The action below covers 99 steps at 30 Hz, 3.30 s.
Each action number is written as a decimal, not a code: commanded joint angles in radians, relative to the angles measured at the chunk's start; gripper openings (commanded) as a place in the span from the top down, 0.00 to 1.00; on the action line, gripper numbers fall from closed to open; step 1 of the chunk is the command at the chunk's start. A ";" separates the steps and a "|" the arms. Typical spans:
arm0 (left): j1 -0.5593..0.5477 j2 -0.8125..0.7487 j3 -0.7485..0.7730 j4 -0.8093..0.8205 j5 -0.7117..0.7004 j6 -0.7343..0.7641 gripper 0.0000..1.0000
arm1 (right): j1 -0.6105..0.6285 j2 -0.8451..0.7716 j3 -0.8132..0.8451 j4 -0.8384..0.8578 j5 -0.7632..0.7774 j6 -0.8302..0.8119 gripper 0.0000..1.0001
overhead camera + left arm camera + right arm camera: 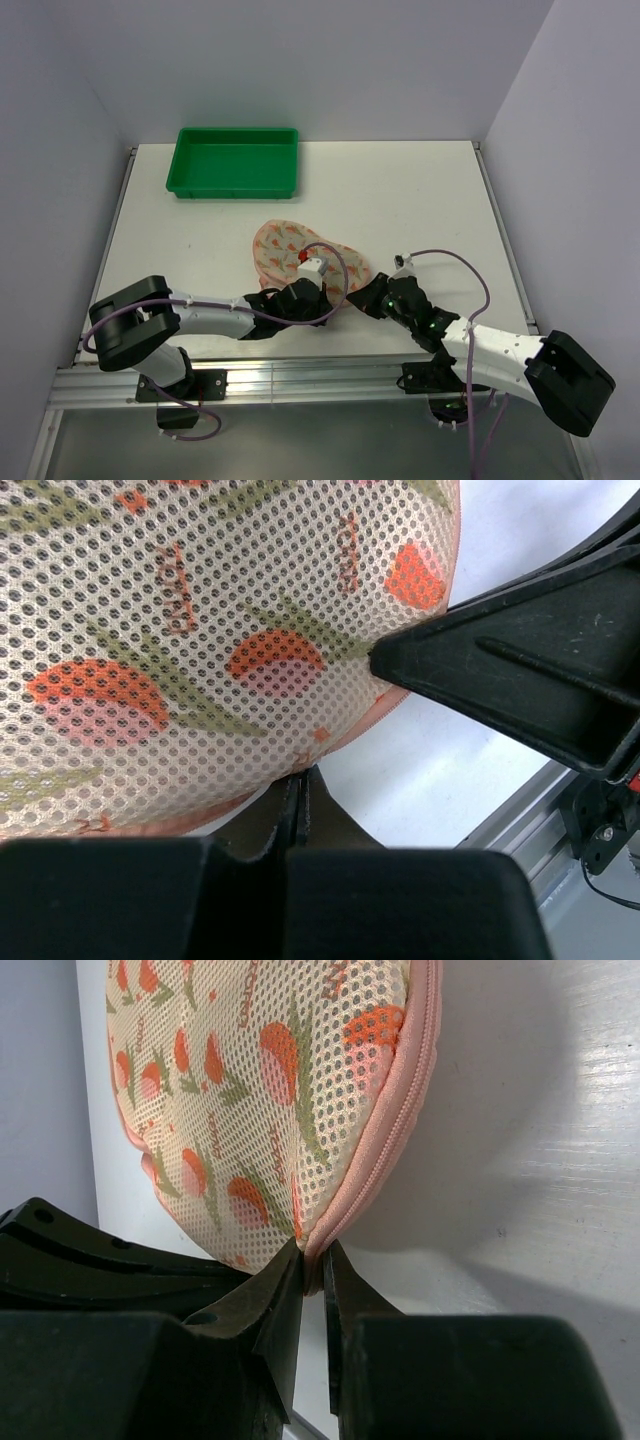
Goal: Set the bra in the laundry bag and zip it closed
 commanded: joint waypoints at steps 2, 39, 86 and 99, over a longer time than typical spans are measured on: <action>0.002 -0.027 0.018 -0.004 -0.046 0.008 1.00 | -0.005 -0.009 0.002 0.009 0.003 -0.020 0.82; 0.087 -0.131 -0.042 0.086 0.110 -0.013 1.00 | -0.028 -0.146 0.059 -0.034 -0.013 0.047 0.19; 0.059 -0.126 -0.044 0.077 0.091 0.014 1.00 | 0.059 0.193 0.123 0.180 0.096 0.147 0.47; 0.059 -0.249 -0.125 -0.121 -0.030 -0.019 1.00 | -0.100 0.152 0.114 0.181 0.133 0.062 1.00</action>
